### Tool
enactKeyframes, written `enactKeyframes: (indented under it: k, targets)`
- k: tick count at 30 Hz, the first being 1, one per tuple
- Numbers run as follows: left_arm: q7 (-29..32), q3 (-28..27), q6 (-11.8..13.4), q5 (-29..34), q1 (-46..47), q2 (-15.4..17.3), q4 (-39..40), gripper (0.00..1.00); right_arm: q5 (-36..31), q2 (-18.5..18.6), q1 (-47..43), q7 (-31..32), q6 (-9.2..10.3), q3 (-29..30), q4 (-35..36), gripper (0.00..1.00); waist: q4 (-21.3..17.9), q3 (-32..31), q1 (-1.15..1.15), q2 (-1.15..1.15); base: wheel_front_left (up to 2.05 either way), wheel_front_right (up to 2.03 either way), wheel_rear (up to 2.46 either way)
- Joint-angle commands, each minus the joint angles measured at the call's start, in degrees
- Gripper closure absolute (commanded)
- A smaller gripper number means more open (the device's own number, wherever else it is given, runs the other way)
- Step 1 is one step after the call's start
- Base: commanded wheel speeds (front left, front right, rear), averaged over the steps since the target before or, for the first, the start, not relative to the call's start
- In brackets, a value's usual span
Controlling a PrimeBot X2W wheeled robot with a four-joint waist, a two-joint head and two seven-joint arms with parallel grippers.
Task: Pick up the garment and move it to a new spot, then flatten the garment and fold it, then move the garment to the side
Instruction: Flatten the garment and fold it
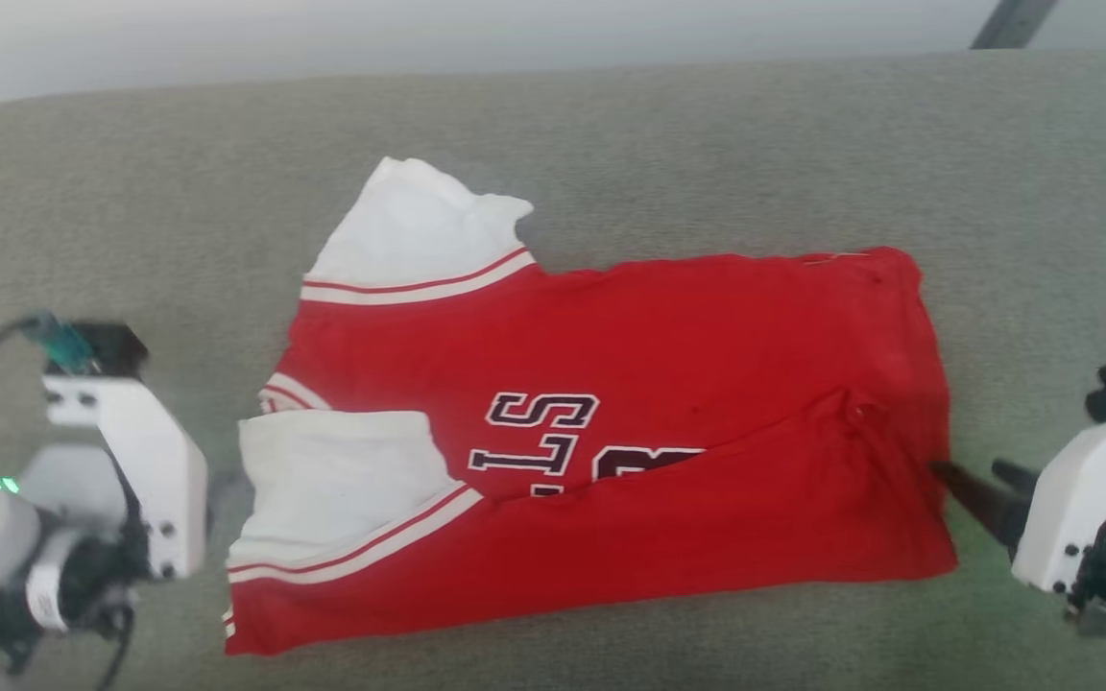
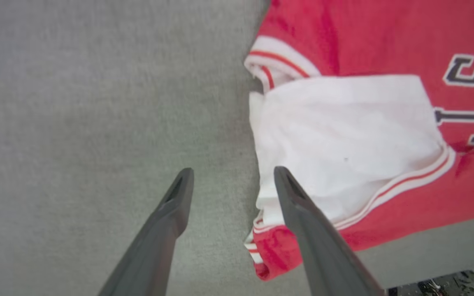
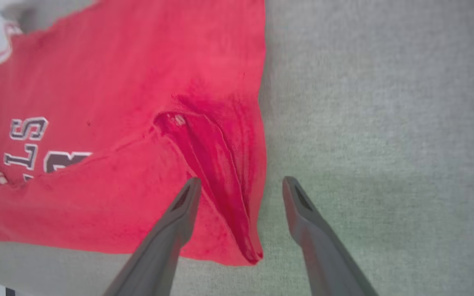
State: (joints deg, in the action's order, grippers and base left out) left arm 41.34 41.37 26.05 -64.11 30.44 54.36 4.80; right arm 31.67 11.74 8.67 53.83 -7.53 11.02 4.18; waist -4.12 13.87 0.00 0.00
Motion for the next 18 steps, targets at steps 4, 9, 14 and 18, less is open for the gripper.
enactKeyframes:
  k: [4, 9, 14, 18]
  targets:
    - [0.2, -0.2, -2.5, 2.3, 5.1, -0.4, -1.0, 0.00, -1.3, -2.0, 1.7, -5.2, 0.09, 0.1, 1.3, 0.00, -2.9, 0.0, 0.00, 0.00, 0.00, 0.00, 0.00]
    - [1.8, 0.1, -5.4, 4.1, 12.1, -2.6, -5.5, 0.00, -2.6, -3.2, 4.6, -14.6, 0.08, -1.9, 2.9, 0.00, -6.7, 1.1, 0.00, 0.00, 0.00, 0.00, 0.00]
    - [2.1, 0.5, -9.3, 6.6, 19.6, -5.4, -12.5, 0.00, -4.4, -4.1, 7.9, -25.8, 0.06, -4.5, 2.0, 0.00, -10.8, 3.4, 0.00, 0.00, 0.00, 0.00, 0.00]
    - [1.6, 0.9, -12.8, 7.9, 24.9, -7.4, -19.8, 0.00, -3.8, -5.0, 9.9, -31.3, 0.05, -7.2, -0.1, 0.00, -13.6, 5.7, 0.00, 0.00, 0.00, 0.00, 0.00]
